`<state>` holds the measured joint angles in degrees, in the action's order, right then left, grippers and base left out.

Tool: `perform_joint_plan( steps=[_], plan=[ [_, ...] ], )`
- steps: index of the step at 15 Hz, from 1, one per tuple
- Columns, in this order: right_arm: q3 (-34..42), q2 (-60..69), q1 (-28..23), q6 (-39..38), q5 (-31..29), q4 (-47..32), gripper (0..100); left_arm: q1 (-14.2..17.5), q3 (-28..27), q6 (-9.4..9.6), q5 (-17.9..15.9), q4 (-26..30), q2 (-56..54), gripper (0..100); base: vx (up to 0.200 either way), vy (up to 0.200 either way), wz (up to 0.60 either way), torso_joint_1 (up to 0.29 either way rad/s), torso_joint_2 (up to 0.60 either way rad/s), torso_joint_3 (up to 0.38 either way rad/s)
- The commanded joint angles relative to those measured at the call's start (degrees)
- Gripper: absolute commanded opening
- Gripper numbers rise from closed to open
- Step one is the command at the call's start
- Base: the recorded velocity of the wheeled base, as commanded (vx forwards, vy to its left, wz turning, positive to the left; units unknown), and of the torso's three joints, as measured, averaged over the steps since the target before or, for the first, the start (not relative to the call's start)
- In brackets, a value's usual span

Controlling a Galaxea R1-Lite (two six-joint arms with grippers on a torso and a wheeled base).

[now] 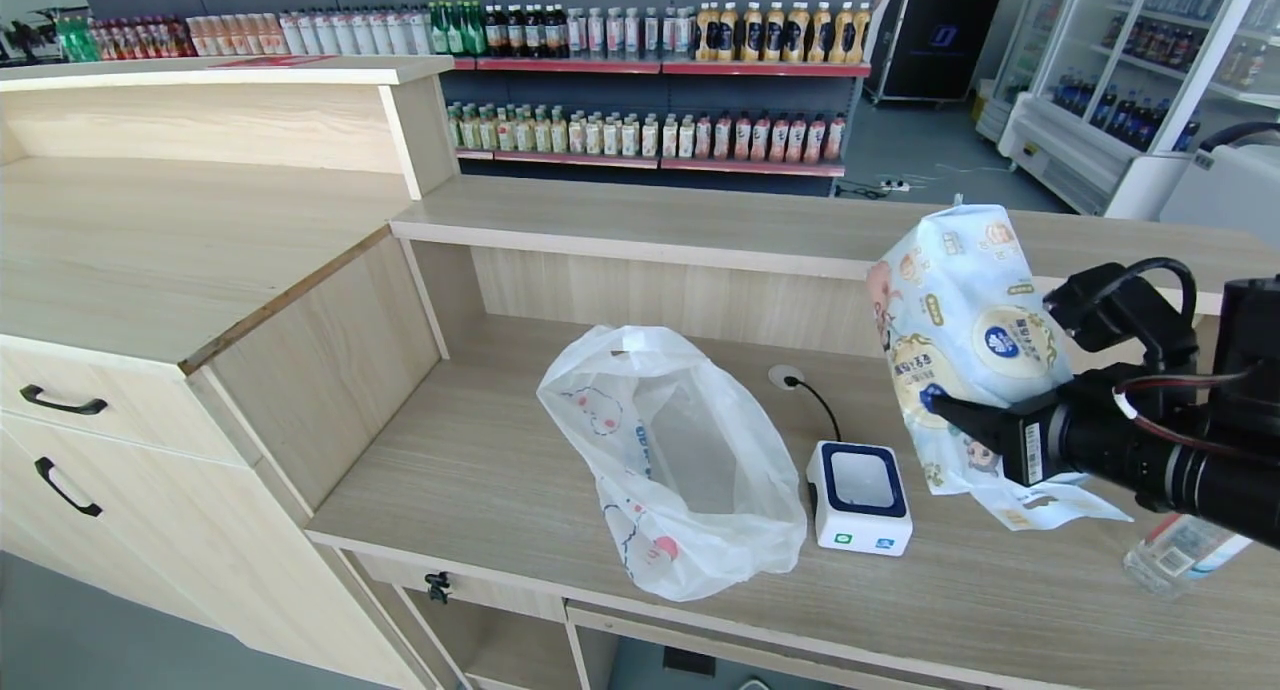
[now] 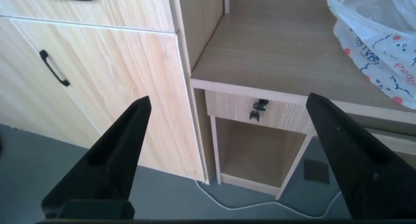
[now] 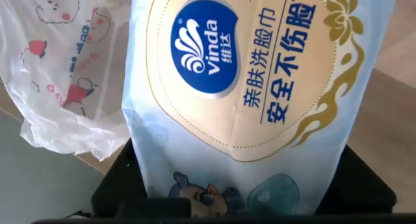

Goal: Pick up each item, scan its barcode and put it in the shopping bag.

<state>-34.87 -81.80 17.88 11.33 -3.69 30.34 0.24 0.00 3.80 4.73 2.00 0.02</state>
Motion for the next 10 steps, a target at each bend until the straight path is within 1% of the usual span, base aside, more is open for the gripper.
perform_joint_plan(
  steps=[1,2,5,8,10],
  plan=[
    [0.68,-1.17,1.98,1.07,-0.35,0.51,0,0.02,0.0,-0.02,0.02,0.02,-0.02,100,0.0,0.0,0.0,0.0,0.0,0.0],
    [0.76,-0.99,2.16,1.51,-0.26,0.6,0,0.02,0.0,-0.02,0.02,0.02,-0.02,100,0.0,0.0,0.0,0.0,0.0,0.0],
    [1.29,-0.99,5.76,1.86,-0.35,2.35,0,0.11,0.0,0.06,0.02,0.02,-0.02,100,0.0,0.0,0.6,0.001,0.0,0.004],
    [1.29,-1.79,6.29,1.86,-0.26,2.27,0,0.02,0.0,-0.02,0.02,0.02,-0.02,100,0.0,0.0,0.6,0.009,0.0,0.007],
    [1.38,-4.16,5.32,1.42,-0.17,-0.37,0,0.02,0.0,-0.02,0.02,0.02,-0.02,100,0.0,0.0,0.0,0.0,0.0,0.0]
  ],
)
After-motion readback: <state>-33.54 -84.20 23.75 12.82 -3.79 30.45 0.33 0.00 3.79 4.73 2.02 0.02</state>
